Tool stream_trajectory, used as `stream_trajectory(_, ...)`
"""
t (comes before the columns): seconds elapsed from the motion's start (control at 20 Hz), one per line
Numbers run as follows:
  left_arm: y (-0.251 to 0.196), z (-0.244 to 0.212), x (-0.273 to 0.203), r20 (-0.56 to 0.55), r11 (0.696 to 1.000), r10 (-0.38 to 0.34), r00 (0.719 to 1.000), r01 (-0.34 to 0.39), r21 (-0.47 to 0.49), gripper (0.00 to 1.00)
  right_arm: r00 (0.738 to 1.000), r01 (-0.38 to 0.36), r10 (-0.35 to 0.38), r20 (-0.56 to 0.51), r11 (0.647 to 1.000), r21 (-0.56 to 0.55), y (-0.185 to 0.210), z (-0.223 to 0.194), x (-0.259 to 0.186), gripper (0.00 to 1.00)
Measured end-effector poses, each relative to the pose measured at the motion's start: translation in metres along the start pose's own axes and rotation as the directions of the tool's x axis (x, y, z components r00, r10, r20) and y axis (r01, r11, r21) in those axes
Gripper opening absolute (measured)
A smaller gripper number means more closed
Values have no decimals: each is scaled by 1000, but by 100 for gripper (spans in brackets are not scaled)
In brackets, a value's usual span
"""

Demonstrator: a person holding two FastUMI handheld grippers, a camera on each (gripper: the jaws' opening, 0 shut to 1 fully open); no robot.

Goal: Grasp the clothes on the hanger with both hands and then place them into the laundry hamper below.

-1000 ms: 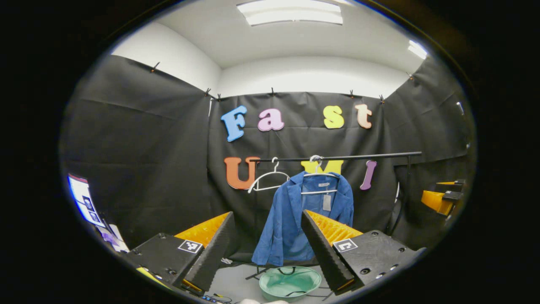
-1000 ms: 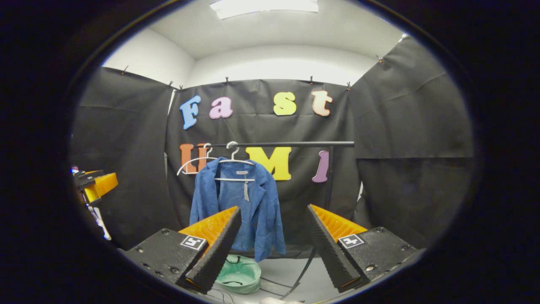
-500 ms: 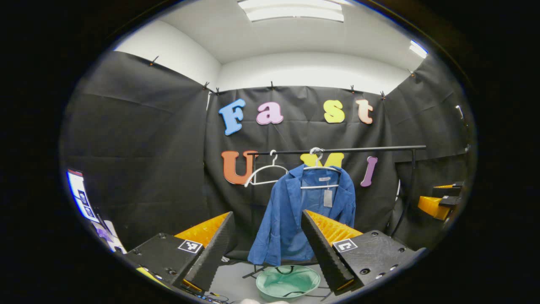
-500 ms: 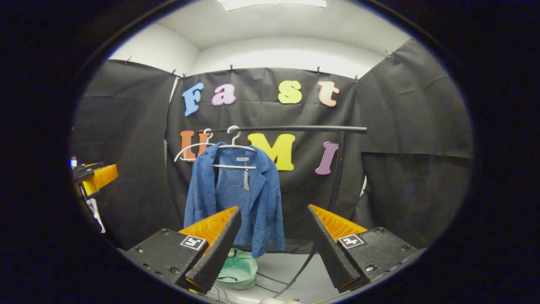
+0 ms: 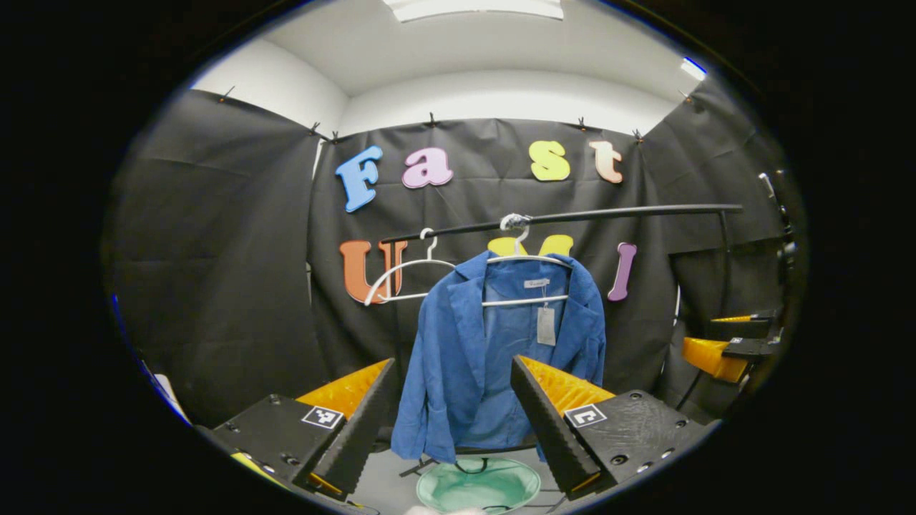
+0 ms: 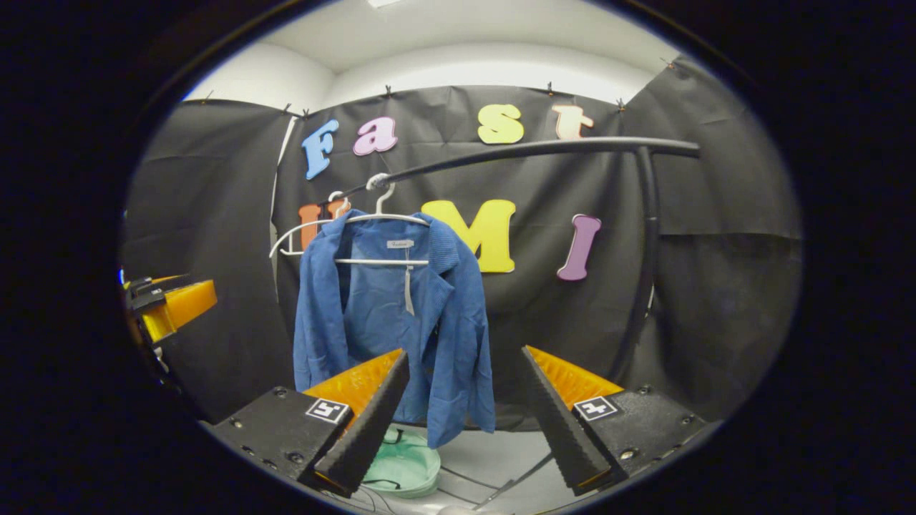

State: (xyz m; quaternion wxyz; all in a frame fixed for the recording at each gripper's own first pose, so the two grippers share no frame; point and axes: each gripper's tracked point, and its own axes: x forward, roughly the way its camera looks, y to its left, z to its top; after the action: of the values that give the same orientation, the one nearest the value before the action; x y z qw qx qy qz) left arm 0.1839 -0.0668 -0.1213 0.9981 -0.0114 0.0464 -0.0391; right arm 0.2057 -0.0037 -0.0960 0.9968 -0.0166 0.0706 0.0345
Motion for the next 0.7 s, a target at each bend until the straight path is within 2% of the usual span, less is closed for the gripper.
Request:
stream_trajectory(0.2, -12, -7, 75, 31, 999, 30, 999, -31, 26, 100, 998, -50, 50, 22, 999, -5, 7, 6, 82, 99)
stream_trajectory(0.3, -16, -9, 108, 43, 999, 36, 998, -38, 26, 97, 997, -75, 75, 27, 997, -3, 12, 9, 120, 96)
stream_trajectory(0.35, -15, -10, 123, 42, 999, 47, 998, -48, 24, 99, 995, -90, 90, 32, 996, -2, 16, 10, 138, 99)
stream_trajectory(0.5, -7, -11, 163, 45, 997, 72, 996, -72, 8, 96, 994, -94, 95, 50, 995, -22, 15, 17, 189, 98)
stream_trajectory(0.6, 0, -15, 185, 36, 996, 84, 996, -85, 8, 99, 993, -115, 116, 36, 993, -28, 17, 15, 214, 96)
stream_trajectory(0.7, 2, -21, 202, 29, 995, 93, 995, -93, 19, 96, 985, -169, 170, 27, 985, -11, 32, 17, 222, 94)
